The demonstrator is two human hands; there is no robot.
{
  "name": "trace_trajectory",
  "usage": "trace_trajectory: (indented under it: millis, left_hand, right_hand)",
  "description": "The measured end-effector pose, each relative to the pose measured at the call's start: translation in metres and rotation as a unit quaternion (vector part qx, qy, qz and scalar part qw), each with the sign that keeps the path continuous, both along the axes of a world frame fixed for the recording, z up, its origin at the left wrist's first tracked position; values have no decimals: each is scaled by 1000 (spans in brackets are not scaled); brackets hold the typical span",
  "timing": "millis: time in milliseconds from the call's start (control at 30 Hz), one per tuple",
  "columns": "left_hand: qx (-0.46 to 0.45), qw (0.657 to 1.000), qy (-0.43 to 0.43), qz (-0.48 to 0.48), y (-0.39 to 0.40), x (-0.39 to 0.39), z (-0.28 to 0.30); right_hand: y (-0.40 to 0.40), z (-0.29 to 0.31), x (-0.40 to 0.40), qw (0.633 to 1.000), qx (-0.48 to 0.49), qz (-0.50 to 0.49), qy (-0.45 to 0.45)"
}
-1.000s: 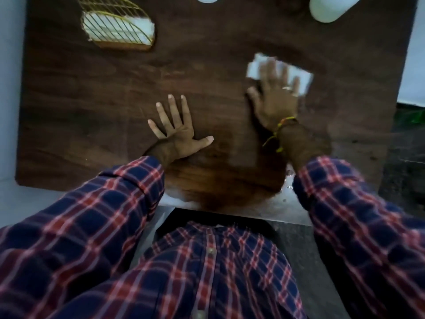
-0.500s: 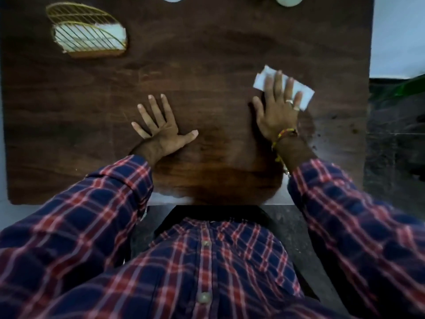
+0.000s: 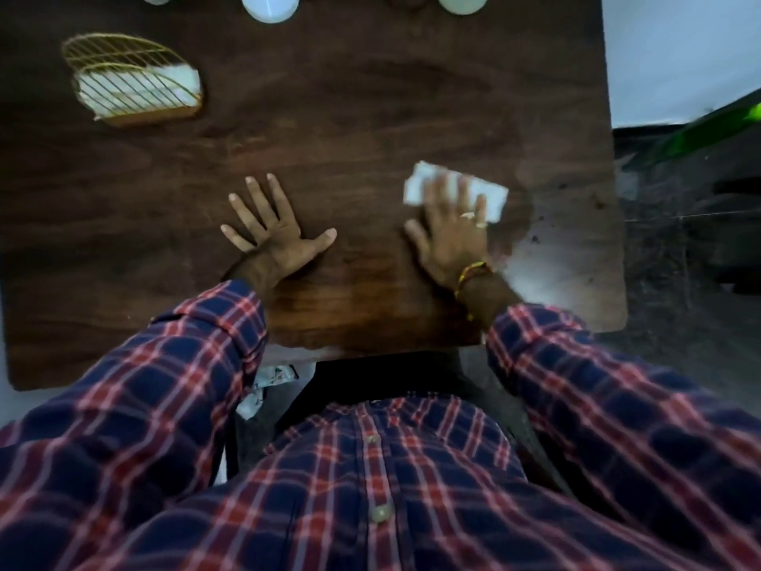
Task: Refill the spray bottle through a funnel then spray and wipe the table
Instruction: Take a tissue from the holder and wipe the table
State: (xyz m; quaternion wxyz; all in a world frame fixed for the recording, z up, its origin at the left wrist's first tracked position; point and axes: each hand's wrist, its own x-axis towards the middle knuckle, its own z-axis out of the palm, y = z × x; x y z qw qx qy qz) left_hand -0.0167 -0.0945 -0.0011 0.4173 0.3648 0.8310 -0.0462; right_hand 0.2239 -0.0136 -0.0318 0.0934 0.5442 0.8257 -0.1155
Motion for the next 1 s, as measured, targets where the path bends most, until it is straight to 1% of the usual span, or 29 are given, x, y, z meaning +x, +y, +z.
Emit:
trace_trajectory:
  millis: [33,100,133,167,200,267,300,367,500,600,700,833,900,1000]
  left_hand:
    - [13,999,37,-20,-2,-2,-7]
    - [33,997,69,-30,-5,-3,-13]
    - [45,996,75,-27,-6,-2,-10]
    - [77,992,94,-24,-10,2,-11]
    - [101,989,107,-25,-17,7,-10]
    - [164,977,136,-30,-35,19,-7]
    - [189,972,139,-28,-45,23,-10]
    - [209,970,119,-36,-68,35,-15]
    - [214,966,115,-84,-104,47,-22]
    - [222,961,124,-109,-120,40,-22]
    - [226,959,128,-109,-128,22,-20]
    - [229,962,138,-62,-137,-15,-16]
    - [226,964,132,-36,-145,-33,-14]
    - [222,968,116,-16,-161,-50,-11]
  right_hand:
    - [-21,1,-6,999,-26,48,2]
    - [-74,0,-10,985,-61,158,3]
    - [-92,2,-1,983,-61,175,2]
    - [-98,3,16,985,-59,159,-15]
    - [-96,2,33,992,-57,116,-13]
    - [-81,0,60,999,-44,-16,-4]
    - [-79,1,66,996,-55,-74,-9]
    - [-90,1,57,987,-61,-146,3]
    - [-147,0,0,975,-66,-210,24]
    - [-180,-4,-44,974,-65,-214,40]
    - [-190,-2,-82,984,-54,-162,55]
    - [-195,-4,-128,997,-25,-12,72]
    - [-196,-3,-150,994,-15,81,74]
    - [-199,-4,-164,972,-11,204,114]
